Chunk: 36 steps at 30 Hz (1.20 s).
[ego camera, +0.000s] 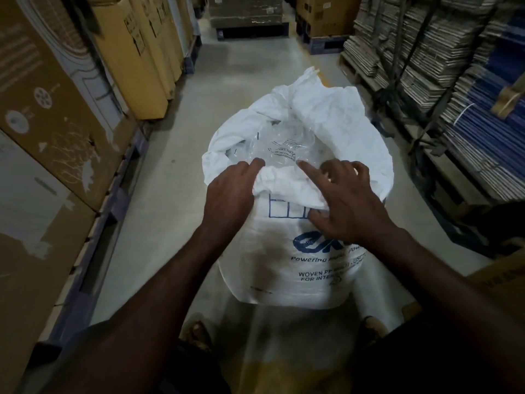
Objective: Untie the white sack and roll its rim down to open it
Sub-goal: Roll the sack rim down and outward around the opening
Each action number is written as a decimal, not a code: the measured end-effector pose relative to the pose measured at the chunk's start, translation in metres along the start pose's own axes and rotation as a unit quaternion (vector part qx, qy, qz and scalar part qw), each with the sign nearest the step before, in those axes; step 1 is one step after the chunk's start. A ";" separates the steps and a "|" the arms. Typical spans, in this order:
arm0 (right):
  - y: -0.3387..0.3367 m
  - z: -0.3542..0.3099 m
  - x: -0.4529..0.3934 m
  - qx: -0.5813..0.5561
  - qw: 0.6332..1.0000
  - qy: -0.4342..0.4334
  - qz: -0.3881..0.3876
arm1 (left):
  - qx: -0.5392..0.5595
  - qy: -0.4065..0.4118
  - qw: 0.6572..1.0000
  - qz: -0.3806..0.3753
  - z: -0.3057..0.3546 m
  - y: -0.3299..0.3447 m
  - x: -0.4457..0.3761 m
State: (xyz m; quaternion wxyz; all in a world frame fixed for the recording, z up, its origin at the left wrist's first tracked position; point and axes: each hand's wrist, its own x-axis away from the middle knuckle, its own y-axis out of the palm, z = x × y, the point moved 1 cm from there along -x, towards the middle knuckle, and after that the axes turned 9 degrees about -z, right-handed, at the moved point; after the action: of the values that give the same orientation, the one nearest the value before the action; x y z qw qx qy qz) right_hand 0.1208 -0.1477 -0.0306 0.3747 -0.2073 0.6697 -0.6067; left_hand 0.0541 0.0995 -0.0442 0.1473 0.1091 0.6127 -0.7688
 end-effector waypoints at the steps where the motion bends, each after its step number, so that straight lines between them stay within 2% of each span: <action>1: -0.002 -0.005 0.001 -0.009 1.000 -0.007 0.000 | -0.013 0.008 1.000 0.010 0.001 0.002 -0.003; 3: -0.004 -0.017 -0.002 -0.016 1.000 -0.020 -0.009 | -0.008 0.036 0.999 0.023 0.005 0.005 -0.008; 6: 0.000 -0.025 -0.012 -0.074 0.996 -0.007 -0.039 | 0.019 0.068 0.997 -0.012 0.011 0.011 -0.009; 8: -0.001 -0.018 -0.017 -0.099 0.993 0.018 -0.061 | 0.001 0.071 0.996 -0.062 0.008 0.013 -0.004; 11: 0.003 -0.012 -0.019 -0.050 0.996 0.012 -0.077 | 0.010 0.109 0.979 -0.170 0.005 0.008 0.005; 14: 0.008 -0.016 -0.022 0.023 0.999 -0.007 -0.033 | 0.034 0.119 0.963 -0.238 -0.003 -0.002 0.001; 16: 0.010 -0.020 -0.024 0.047 0.999 -0.005 0.017 | 0.004 0.126 0.969 -0.213 -0.009 -0.007 -0.006; 18: 0.013 -0.030 -0.024 0.049 0.996 -0.032 0.070 | -0.027 0.114 0.987 -0.109 -0.005 -0.011 -0.008; 20: 0.018 -0.043 -0.023 0.028 0.993 -0.065 0.095 | -0.028 0.067 0.996 -0.044 0.003 -0.008 -0.005; 22: 0.022 -0.051 -0.021 -0.012 0.995 -0.066 0.068 | -0.007 0.035 0.999 -0.038 0.009 0.001 0.000; 27: 0.026 -0.043 -0.017 -0.028 0.997 0.017 -0.066 | 0.020 -0.011 0.998 -0.062 0.002 0.028 0.002; 30: 0.031 -0.034 -0.023 0.005 0.996 0.052 -0.070 | 0.056 0.034 0.985 -0.161 -0.003 0.042 0.006; 33: 0.035 -0.026 -0.027 0.060 0.995 0.035 -0.065 | 0.092 0.069 0.936 -0.332 -0.010 0.036 0.009; 34: 0.036 -0.026 -0.027 0.065 0.996 0.032 -0.053 | 0.109 0.071 0.927 -0.351 -0.015 0.033 0.006; 36: 0.036 -0.026 -0.025 0.067 0.997 0.024 -0.033 | 0.101 0.067 0.938 -0.324 -0.024 0.024 -0.002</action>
State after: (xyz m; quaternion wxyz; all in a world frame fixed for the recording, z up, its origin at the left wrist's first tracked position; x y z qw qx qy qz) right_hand 0.1234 -0.1054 -0.0592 0.3519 -0.1889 0.6288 -0.6672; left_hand 0.0644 0.1177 -0.0705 -0.1623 -0.0299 0.5427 -0.8235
